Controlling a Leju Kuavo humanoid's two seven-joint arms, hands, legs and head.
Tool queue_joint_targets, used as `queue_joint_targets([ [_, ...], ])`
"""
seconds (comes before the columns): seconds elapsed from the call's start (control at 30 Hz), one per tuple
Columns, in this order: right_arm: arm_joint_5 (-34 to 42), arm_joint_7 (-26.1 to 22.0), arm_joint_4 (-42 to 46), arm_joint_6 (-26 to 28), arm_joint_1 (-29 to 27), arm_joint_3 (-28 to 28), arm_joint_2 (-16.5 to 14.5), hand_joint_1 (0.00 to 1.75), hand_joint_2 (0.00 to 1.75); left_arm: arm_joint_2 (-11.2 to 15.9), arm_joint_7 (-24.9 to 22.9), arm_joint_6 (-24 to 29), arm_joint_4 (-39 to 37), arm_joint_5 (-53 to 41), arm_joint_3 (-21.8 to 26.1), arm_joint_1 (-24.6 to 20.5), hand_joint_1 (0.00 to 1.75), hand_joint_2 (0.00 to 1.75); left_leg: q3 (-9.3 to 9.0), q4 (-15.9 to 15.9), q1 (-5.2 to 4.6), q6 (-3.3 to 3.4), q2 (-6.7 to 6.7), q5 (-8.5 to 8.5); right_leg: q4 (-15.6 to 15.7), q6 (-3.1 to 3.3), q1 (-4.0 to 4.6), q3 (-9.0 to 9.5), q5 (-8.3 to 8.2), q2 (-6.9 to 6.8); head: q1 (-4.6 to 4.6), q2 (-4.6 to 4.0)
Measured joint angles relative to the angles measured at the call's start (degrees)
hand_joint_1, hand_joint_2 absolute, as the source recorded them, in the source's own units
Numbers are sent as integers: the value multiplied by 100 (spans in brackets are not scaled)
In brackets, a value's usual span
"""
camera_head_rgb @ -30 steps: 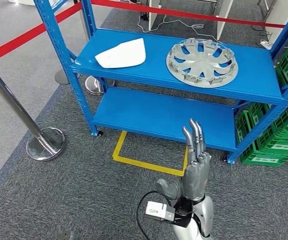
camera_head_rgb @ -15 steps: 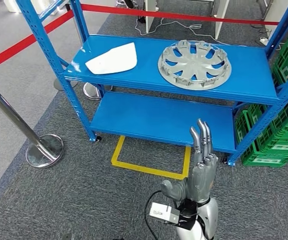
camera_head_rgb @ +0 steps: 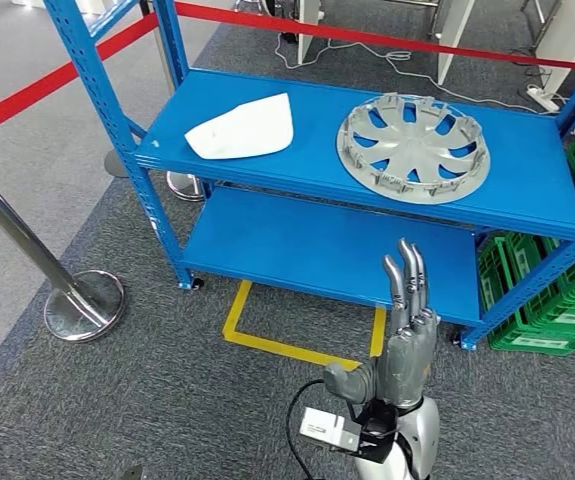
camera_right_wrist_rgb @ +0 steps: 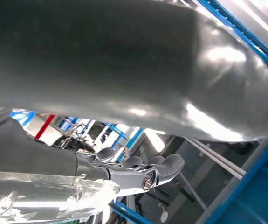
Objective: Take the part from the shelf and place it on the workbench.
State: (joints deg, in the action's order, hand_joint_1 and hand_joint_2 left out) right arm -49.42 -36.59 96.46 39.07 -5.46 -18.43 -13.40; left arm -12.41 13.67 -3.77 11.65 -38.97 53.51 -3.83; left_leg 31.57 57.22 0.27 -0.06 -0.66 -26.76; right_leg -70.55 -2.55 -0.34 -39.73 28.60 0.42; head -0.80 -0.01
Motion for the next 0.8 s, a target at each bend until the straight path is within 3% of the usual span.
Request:
queue_joint_targets([
  [0.03, -5, 0, 4, 0, -5, 3, 0, 0, 0, -1, -3, 9, 0, -3, 1, -4, 0, 0, -74, 3, -9, -25, -9, -59, 352, -2, -1, 109, -259, 0, -1, 0],
  [0.07, -8, 0, 15, 0, -12, 7, 0, 0, 0, 0, -4, 20, 0, -6, 1, -13, 0, 0, -120, 16, -20, -55, -18, -109, 681, 8, -5, 225, -405, 2, -3, 0],
  [0.1, -8, 0, 26, 1, -23, 10, -1, 0, 0, 2, -7, 28, 0, -10, 1, -25, 0, 0, -135, 15, -31, -85, -22, -147, 877, 27, -5, 296, -447, 8, 2, 0],
  [0.23, -13, 1, 96, -1, -64, 20, -7, 0, 0, 7, 22, -12, 2, -31, 2, -58, 0, 0, -152, 23, -33, -209, -5, -286, 1020, 169, -11, 413, -270, 49, 44, -1],
  [0.3, -15, -3, 123, -1, -75, 21, -9, 0, 0, 9, 53, -52, 4, -45, 2, -64, 0, 0, 75, 480, -23, -270, 5, -466, 1037, 223, -31, 529, -223, 21, 74, -1],
  [0.37, -15, -5, 128, -1, -77, 23, -9, 0, 0, 10, 61, -63, 4, -52, 2, -56, 0, 0, 584, 1258, -18, -304, 8, -723, 1036, 254, -30, 611, -182, -3, 98, -1],
  [0.4, -15, -5, 128, -1, -77, 24, -9, 0, 0, 12, 62, -60, 4, -54, 2, -45, 0, 0, 809, 1528, -17, -307, 8, -750, 1035, 259, -30, 643, -155, 5, 101, -1],
  [0.43, -17, -4, 129, -1, -77, 24, -9, 0, 0, 13, 63, -52, 4, -57, 2, -35, 0, 0, 948, 1617, -17, -303, 8, -659, 1035, 259, -30, 678, -123, 20, 104, -1],
  [0.47, -19, -4, 130, -1, -77, 24, -9, 0, 0, 13, 66, -33, 4, -66, 2, -29, 0, 0, 976, 1491, -17, -293, 8, -445, 1035, 252, -31, 724, -86, 35, 110, -1],
  [0.53, -25, -4, 134, -1, -78, 25, -9, 0, 0, 14, 69, 20, 4, -88, 2, -26, 0, 0, 786, 817, -18, -260, 11, 118, 1036, 219, -28, 814, 1, 54, 115, -1],
  [0.6, -34, -2, 138, -1, -80, 26, -9, 0, 0, 11, 69, 65, 4, -103, 2, -31, 0, 0, 581, 256, -21, -216, 12, 407, 1037, 161, 0, 869, 101, 68, 121, -1],
  [0.73, -48, 2, 165, -1, -87, 38, -9, 0, 0, 2, 69, 81, 4, -103, 2, -38, 0, 0, 498, 92, -17, -92, 3, 374, 1089, 31, 13, 950, 209, 61, 100, -1],
  [0.8, -53, 3, 181, -1, -93, 49, -9, 0, 0, -1, 69, 85, 4, -103, 2, -43, 0, 0, 456, 70, 2, -26, 5, 349, 737, -13, 15, 805, 425, 30, 75, -1],
])
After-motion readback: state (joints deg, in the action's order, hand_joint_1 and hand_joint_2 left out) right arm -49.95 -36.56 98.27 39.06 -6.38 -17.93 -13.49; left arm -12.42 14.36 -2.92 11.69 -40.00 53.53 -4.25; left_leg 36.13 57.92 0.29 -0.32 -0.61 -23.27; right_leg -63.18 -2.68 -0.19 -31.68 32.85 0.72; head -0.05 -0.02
